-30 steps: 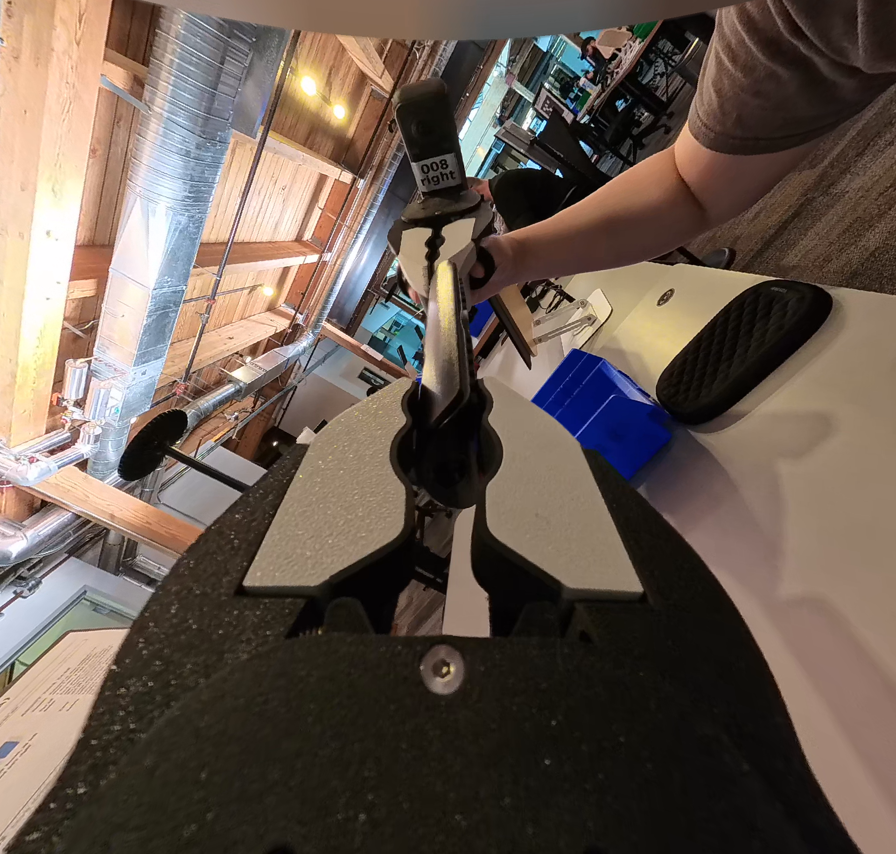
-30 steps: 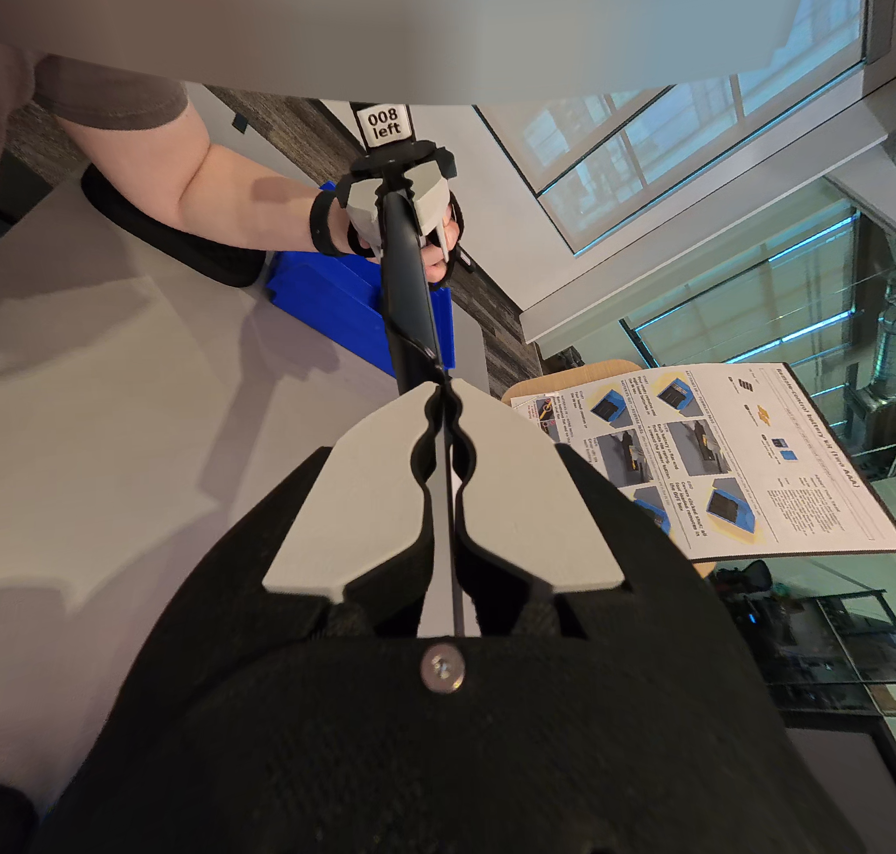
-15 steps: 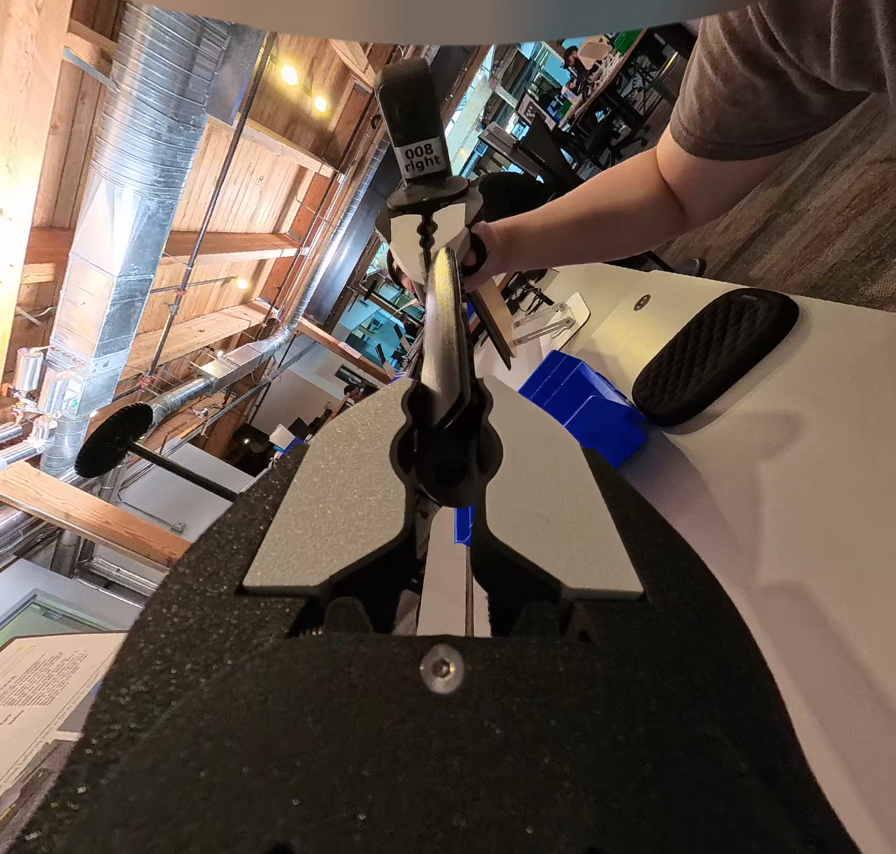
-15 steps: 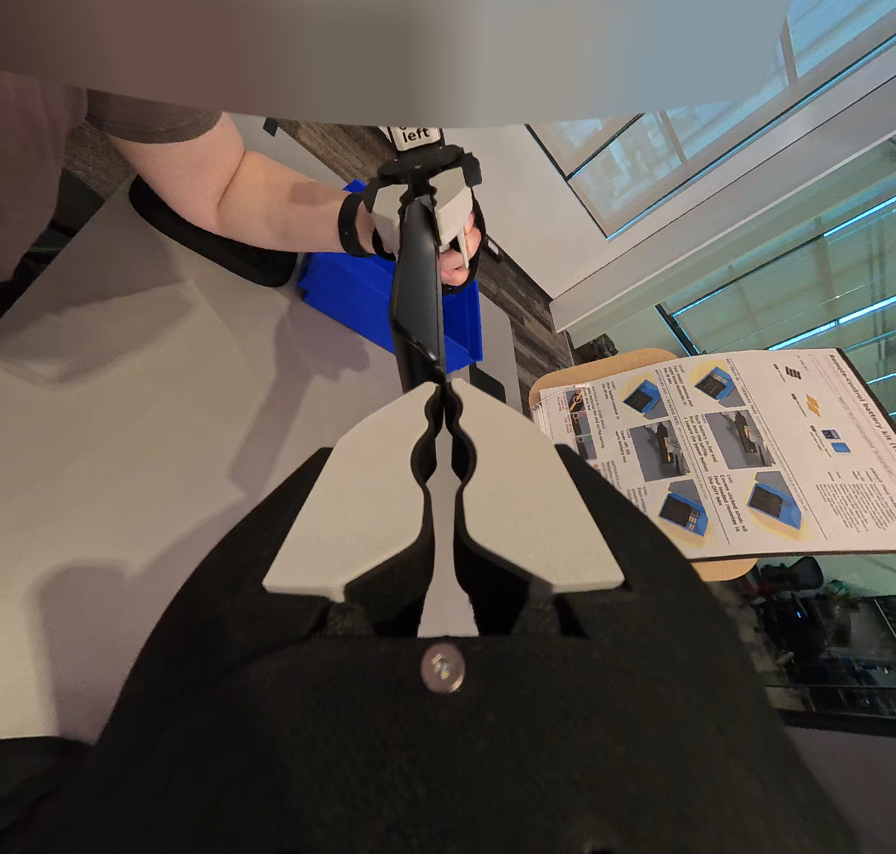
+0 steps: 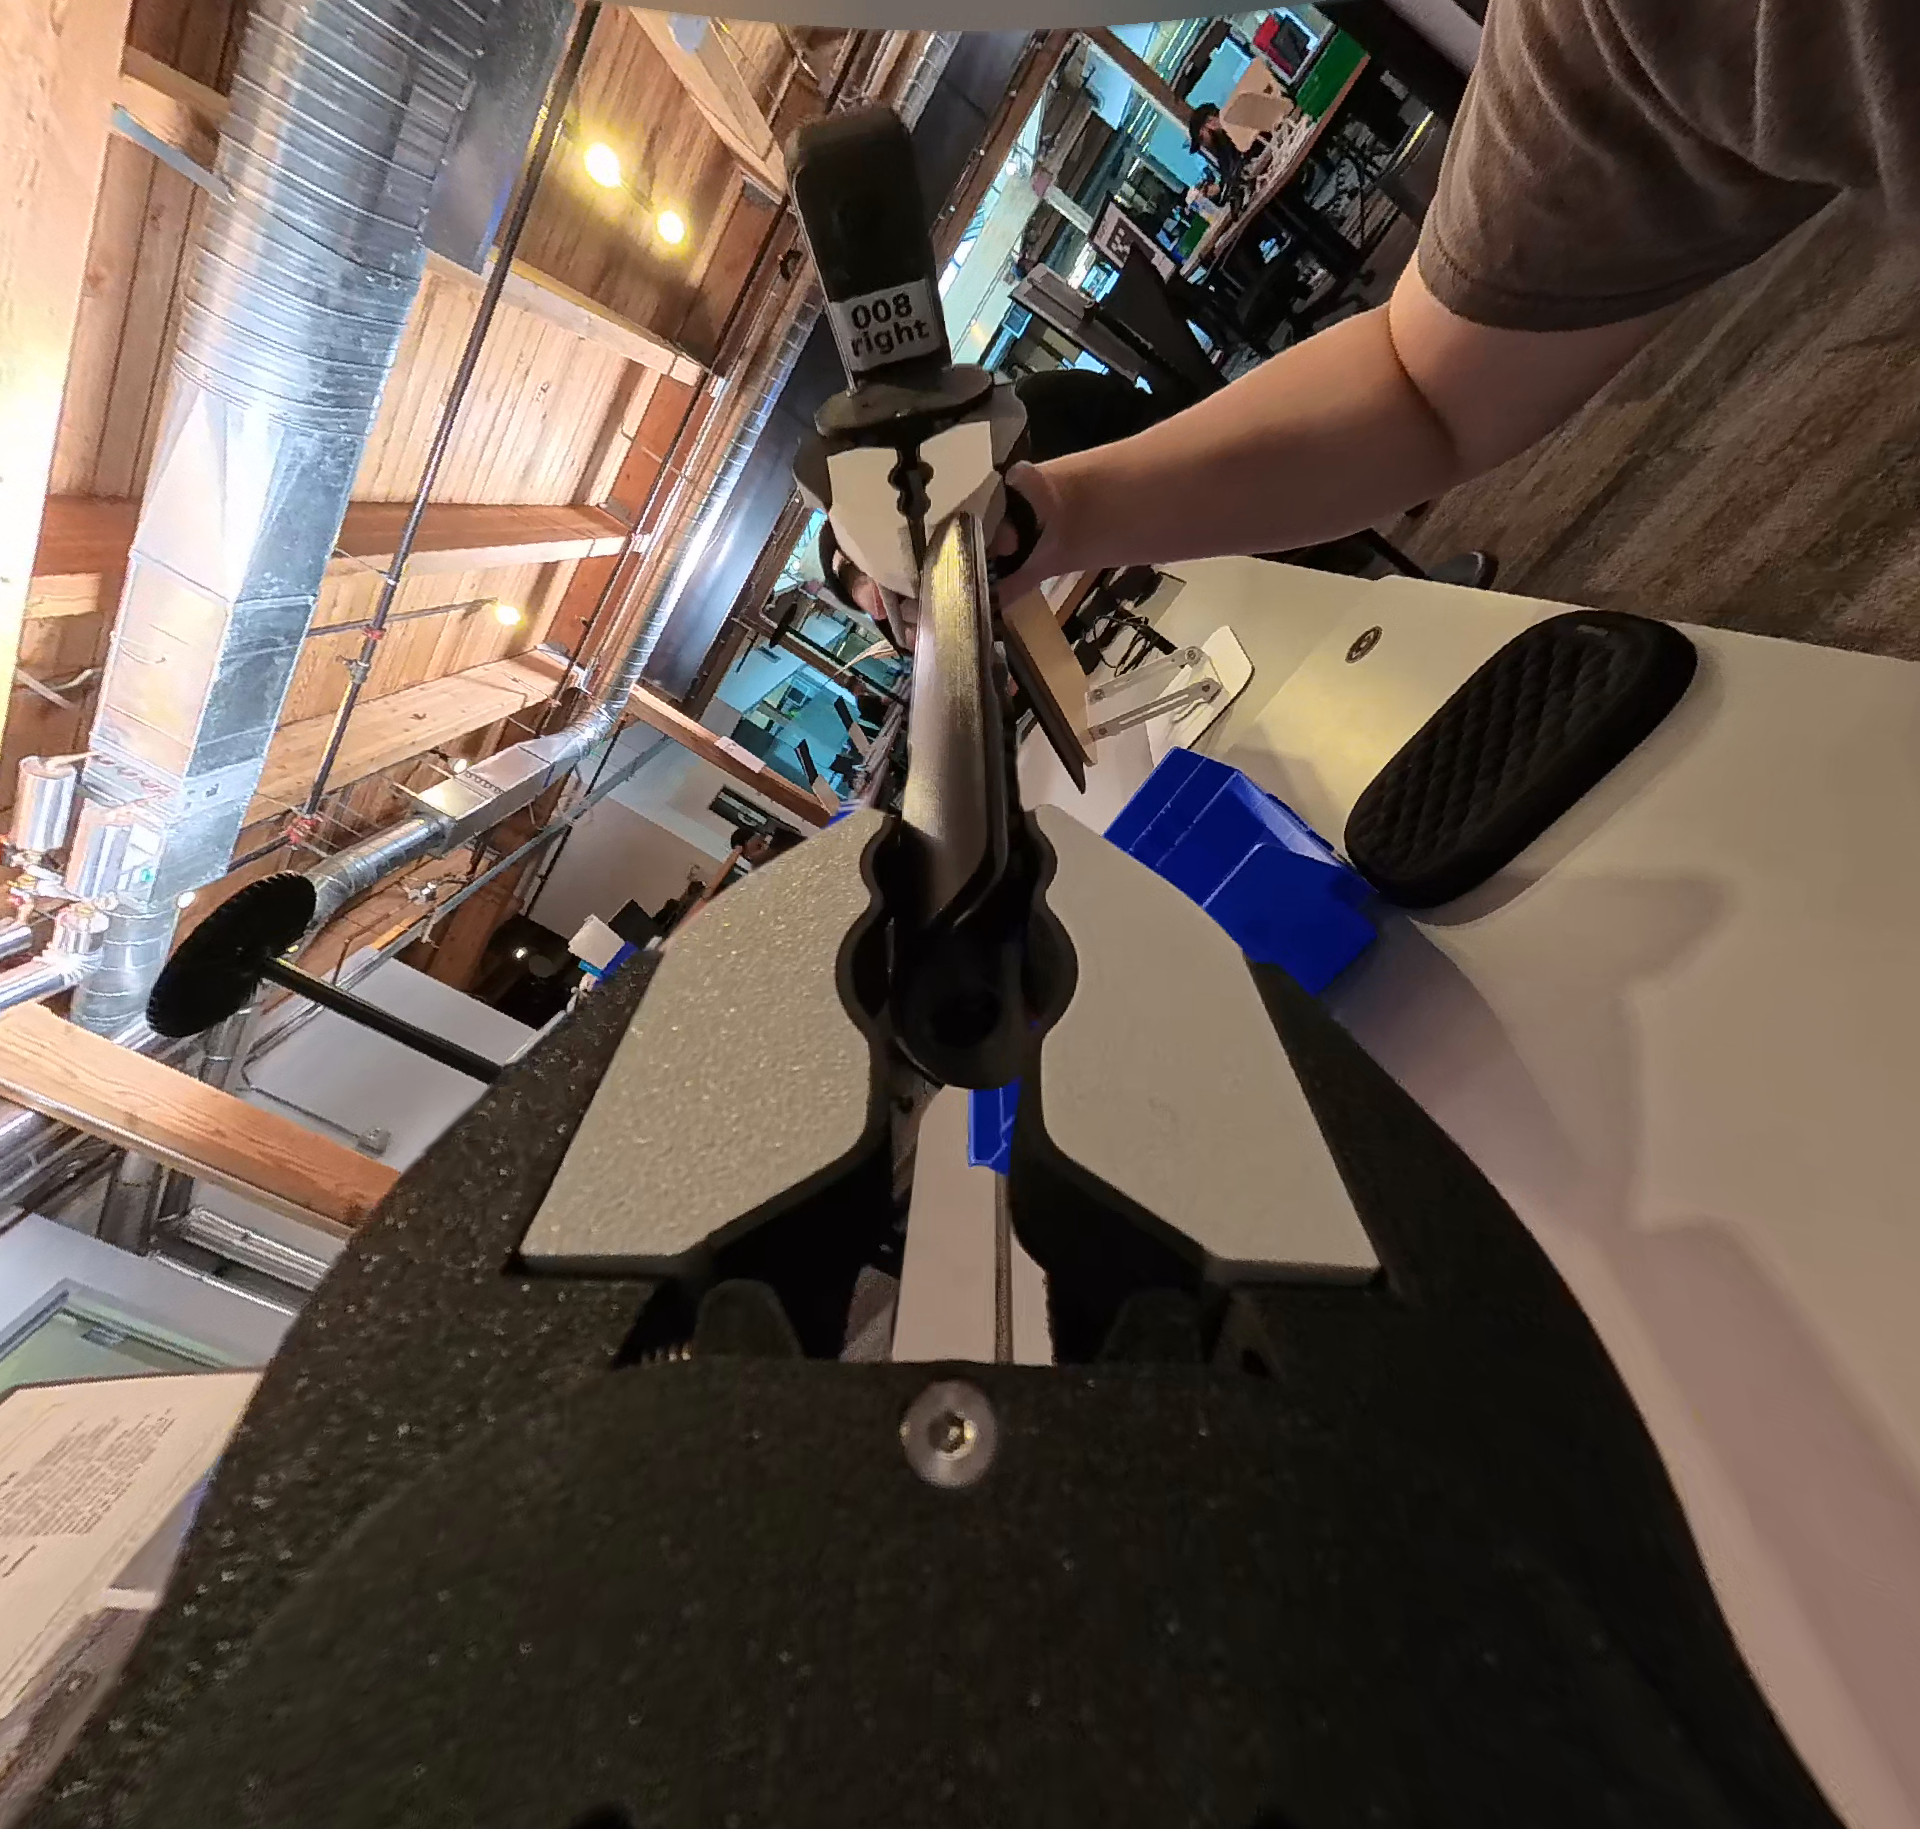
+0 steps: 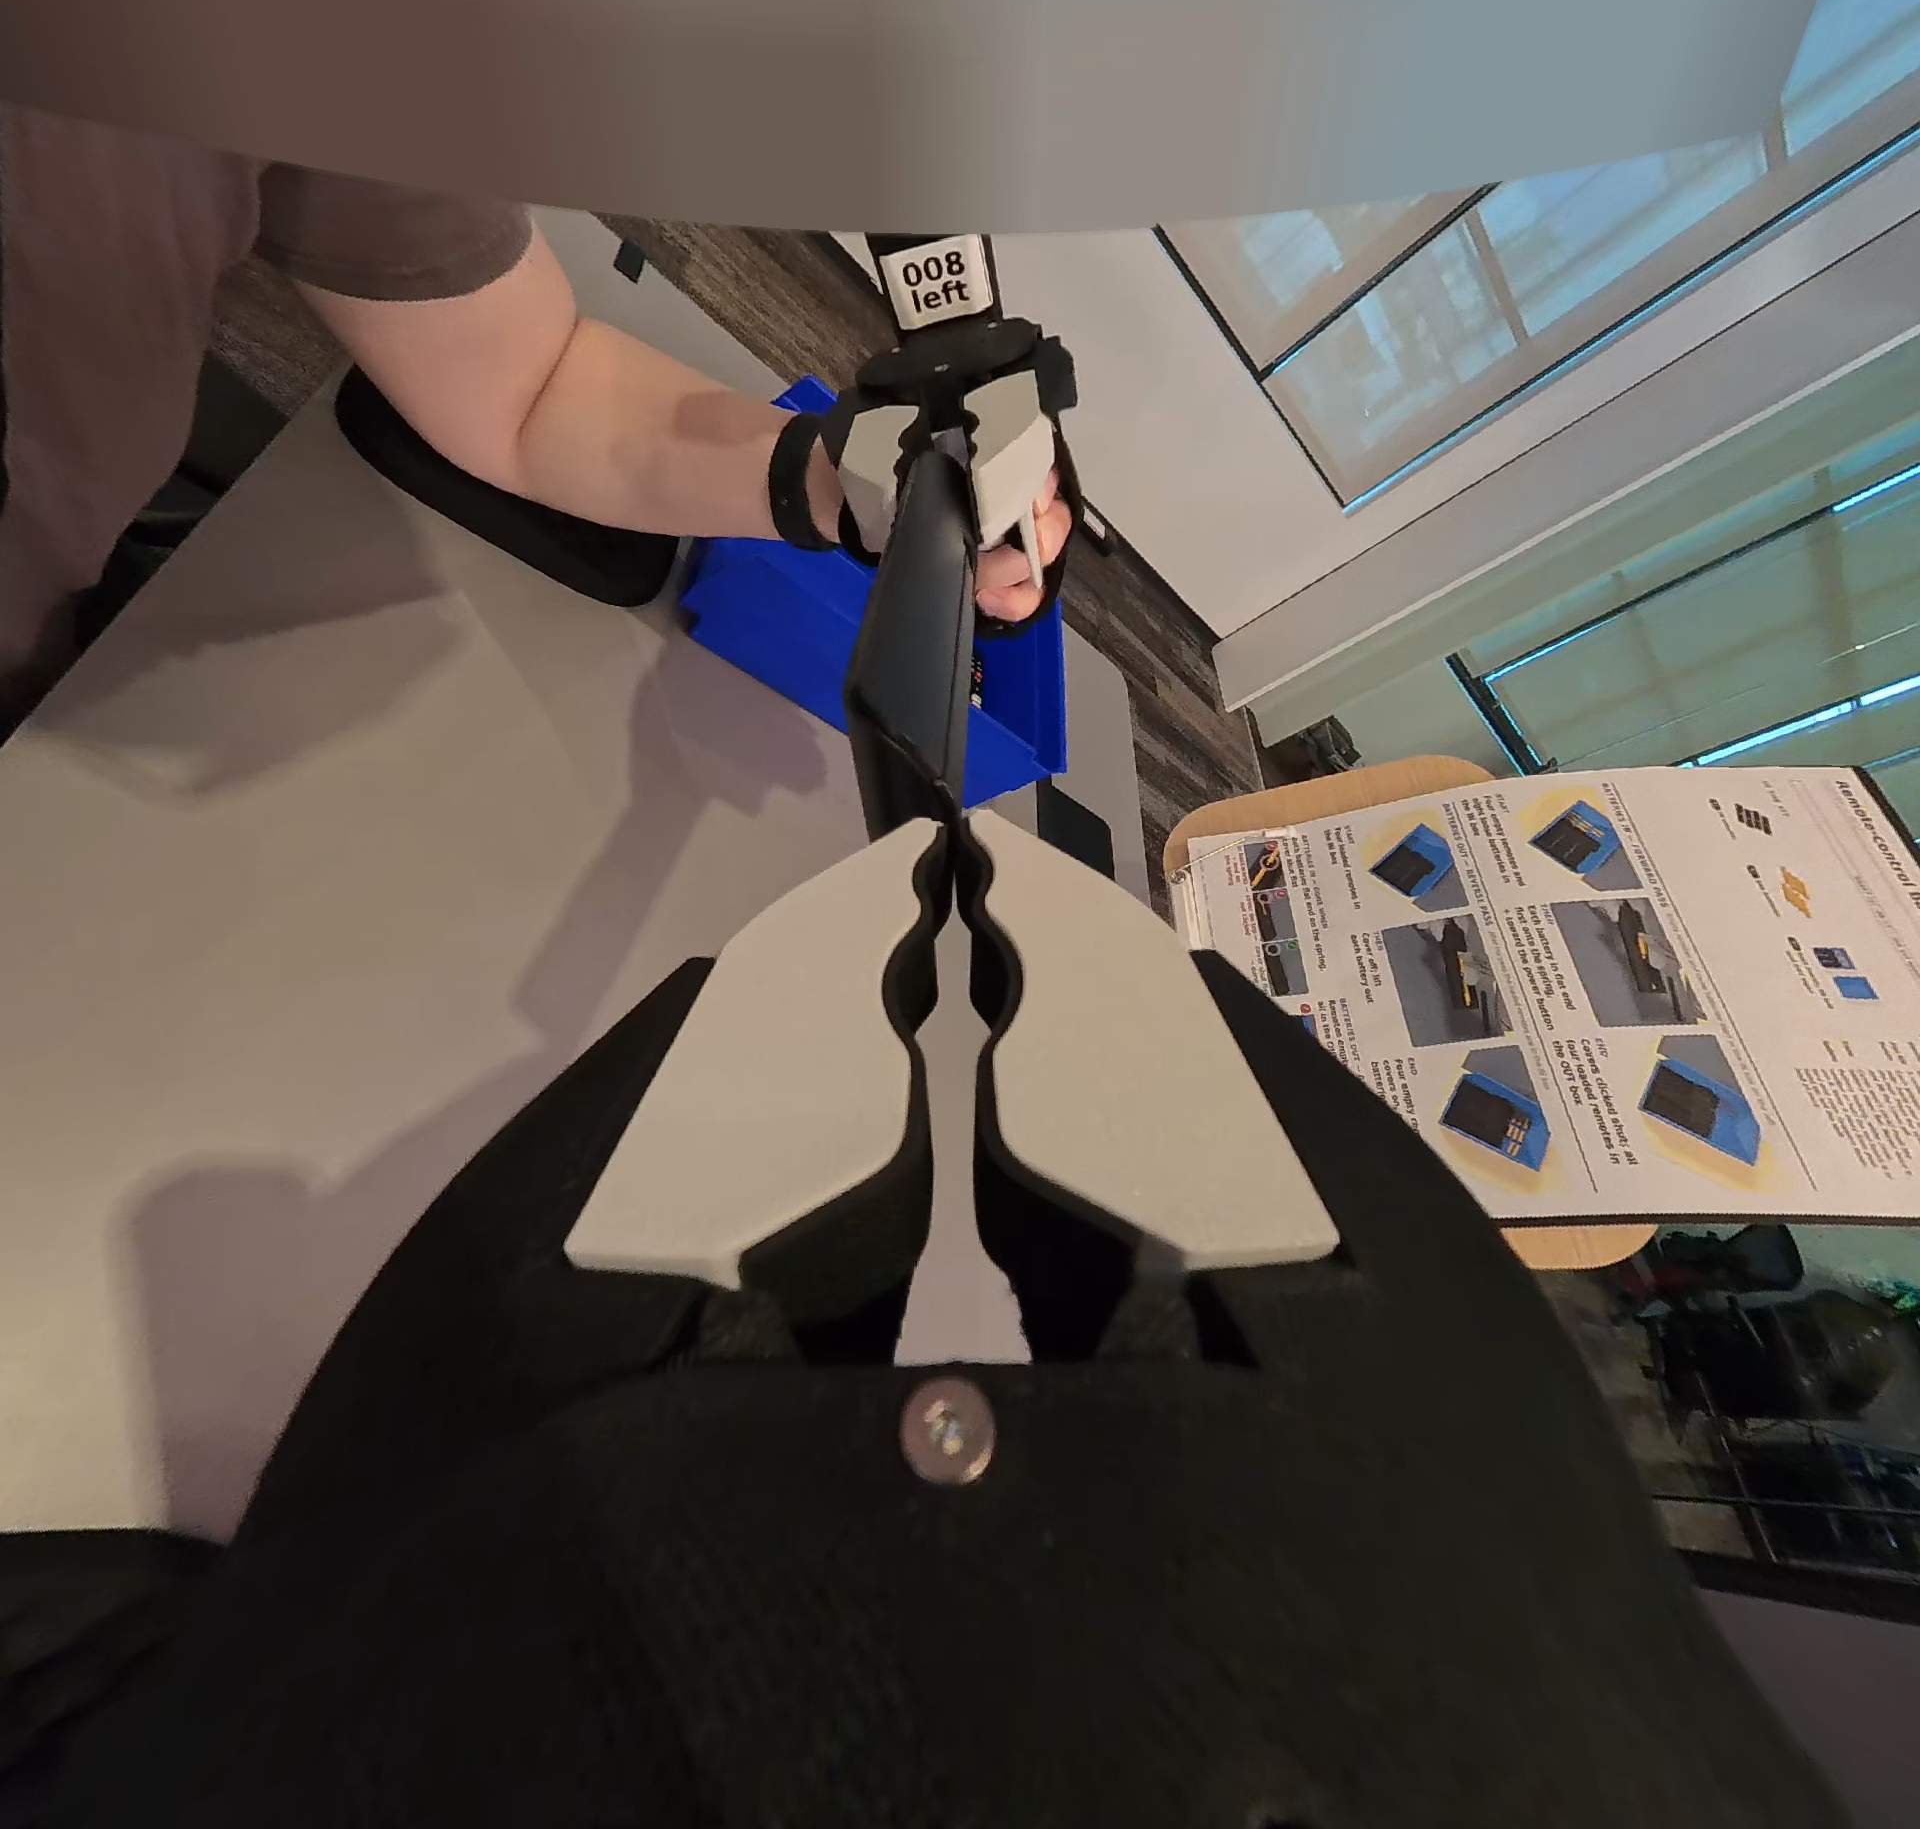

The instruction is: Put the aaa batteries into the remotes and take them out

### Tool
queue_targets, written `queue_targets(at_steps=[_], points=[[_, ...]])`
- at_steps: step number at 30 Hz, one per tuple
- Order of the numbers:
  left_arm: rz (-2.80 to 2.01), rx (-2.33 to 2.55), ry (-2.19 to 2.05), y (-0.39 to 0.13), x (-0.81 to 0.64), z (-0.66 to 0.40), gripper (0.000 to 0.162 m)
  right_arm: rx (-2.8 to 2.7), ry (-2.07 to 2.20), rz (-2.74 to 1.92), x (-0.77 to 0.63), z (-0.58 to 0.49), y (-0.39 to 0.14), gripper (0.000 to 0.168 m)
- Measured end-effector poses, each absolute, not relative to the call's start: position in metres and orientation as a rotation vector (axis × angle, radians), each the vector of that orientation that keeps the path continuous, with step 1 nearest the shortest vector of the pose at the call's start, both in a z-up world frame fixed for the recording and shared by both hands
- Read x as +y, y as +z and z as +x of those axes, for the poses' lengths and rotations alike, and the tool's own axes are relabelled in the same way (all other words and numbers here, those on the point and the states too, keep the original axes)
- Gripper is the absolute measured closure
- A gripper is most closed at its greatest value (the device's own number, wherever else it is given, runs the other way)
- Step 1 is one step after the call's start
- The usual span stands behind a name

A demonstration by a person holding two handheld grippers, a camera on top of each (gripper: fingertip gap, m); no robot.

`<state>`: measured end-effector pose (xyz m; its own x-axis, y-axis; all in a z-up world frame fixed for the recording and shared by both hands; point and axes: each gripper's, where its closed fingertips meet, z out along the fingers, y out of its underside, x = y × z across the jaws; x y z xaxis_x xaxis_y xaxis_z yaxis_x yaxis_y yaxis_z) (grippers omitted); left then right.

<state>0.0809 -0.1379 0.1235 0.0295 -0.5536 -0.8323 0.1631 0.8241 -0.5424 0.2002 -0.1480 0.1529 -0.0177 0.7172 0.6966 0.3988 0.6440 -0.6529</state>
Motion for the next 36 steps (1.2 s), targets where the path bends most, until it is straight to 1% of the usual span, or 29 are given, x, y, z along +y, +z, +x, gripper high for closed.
queue_targets(at_steps=[7,17,36], points=[[-0.277,1.458,-0.517,0.126,-0.148,0.078,0.141,-1.589,0.297,-0.927,-0.139,0.203,0.155,0.167],[-0.255,1.462,-0.458,0.126,-0.15,0.079,0.141,-1.613,0.379,-0.967,-0.144,0.203,0.152,0.167],[-0.24,1.443,-0.5,0.131,-0.154,0.076,0.141,-1.608,0.404,-0.945,-0.152,0.201,0.16,0.167]])
